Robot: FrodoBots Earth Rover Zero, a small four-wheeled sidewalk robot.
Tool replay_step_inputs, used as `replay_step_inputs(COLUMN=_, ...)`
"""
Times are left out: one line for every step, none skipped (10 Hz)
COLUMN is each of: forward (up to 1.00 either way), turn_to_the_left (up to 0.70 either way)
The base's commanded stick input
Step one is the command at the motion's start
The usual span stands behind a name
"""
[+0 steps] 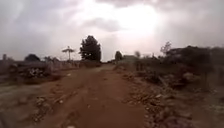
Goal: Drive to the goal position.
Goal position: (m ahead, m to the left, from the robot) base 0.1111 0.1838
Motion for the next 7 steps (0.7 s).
replay_step_inputs(forward=0.50, turn_to_the_left=0.00)
replay_step_inputs(forward=0.50, turn_to_the_left=0.00)
replay_step_inputs(forward=0.46, turn_to_the_left=0.00)
replay_step_inputs(forward=0.39, turn_to_the_left=0.00)
replay_step_inputs(forward=0.32, turn_to_the_left=0.00)
replay_step_inputs(forward=0.25, turn_to_the_left=0.00)
replay_step_inputs(forward=0.19, turn_to_the_left=0.00)
